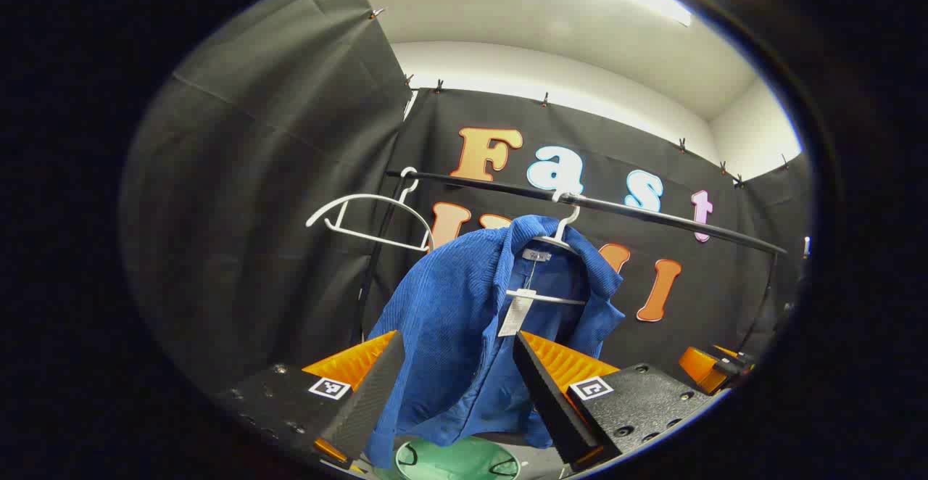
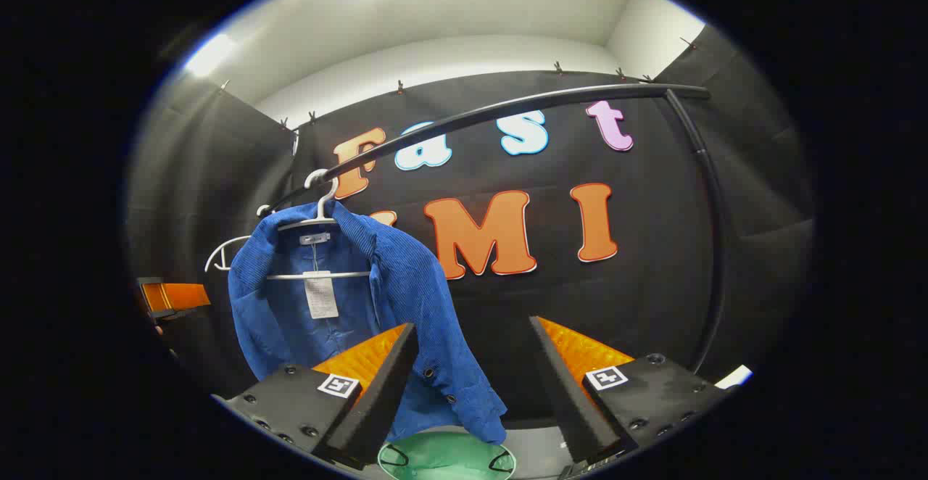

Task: Grasp the clothes on the hanger with both hands and then place them into the laundry hamper below.

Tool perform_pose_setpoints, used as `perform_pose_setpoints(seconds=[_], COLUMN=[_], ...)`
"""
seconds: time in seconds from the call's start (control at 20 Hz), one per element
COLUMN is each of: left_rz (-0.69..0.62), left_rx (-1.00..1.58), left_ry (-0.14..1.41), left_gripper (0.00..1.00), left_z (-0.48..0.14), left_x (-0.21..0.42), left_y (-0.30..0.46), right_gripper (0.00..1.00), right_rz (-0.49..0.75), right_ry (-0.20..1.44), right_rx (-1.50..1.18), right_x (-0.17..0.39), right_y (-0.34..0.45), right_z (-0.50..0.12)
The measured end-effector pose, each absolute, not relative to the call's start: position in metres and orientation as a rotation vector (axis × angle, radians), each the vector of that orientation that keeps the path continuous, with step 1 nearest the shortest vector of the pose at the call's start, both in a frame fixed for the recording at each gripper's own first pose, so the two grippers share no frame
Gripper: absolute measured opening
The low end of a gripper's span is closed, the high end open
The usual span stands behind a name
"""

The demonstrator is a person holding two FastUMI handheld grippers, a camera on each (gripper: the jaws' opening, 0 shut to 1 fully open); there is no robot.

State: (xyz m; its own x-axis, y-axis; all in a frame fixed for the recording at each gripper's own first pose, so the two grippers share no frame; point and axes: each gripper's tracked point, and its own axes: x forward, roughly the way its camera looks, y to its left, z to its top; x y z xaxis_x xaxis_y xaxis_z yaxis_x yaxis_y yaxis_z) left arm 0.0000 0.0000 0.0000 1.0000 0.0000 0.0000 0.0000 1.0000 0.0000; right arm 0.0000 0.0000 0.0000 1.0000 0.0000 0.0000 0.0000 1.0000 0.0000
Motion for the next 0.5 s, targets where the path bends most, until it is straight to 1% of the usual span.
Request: perform_pose_setpoints(seconds=[0.05, 0.1, 0.15, 0.2, 0.35, 0.4, 0.45, 0.5], left_rz=[0.006, 0.013, 0.020, 0.027, 0.041, 0.041, 0.040, 0.039], left_rx=[0.007, 0.014, 0.020, 0.025, 0.041, 0.044, 0.047, 0.048], left_ry=[0.002, 0.006, 0.009, 0.012, 0.025, 0.029, 0.033, 0.037], left_gripper=[0.91, 0.95, 0.95, 0.92, 0.92, 0.95, 0.92, 0.92], left_z=[-0.001, -0.003, -0.005, -0.008, -0.012, -0.014, -0.015, -0.016], left_x=[-0.006, -0.008, -0.009, -0.011, -0.013, -0.013, -0.012, -0.012], left_y=[-0.005, -0.008, -0.011, -0.013, -0.018, -0.019, -0.021, -0.022], right_gripper=[1.00, 1.00, 1.00, 1.00, 1.00, 0.98, 0.98, 0.98], right_rz=[0.023, 0.042, 0.061, 0.078, 0.123, 0.136, 0.143, 0.147], right_ry=[0.005, 0.013, 0.021, 0.027, 0.031, 0.028, 0.028, 0.031], right_rx=[0.006, 0.009, 0.010, 0.010, 0.000, -0.003, -0.002, -0.003], right_x=[0.002, 0.005, 0.005, 0.006, 0.007, 0.008, 0.009, 0.012], right_y=[0.001, 0.001, 0.002, 0.003, 0.007, 0.009, 0.010, 0.010], right_z=[-0.002, -0.005, -0.006, -0.007, -0.009, -0.010, -0.011, -0.013])
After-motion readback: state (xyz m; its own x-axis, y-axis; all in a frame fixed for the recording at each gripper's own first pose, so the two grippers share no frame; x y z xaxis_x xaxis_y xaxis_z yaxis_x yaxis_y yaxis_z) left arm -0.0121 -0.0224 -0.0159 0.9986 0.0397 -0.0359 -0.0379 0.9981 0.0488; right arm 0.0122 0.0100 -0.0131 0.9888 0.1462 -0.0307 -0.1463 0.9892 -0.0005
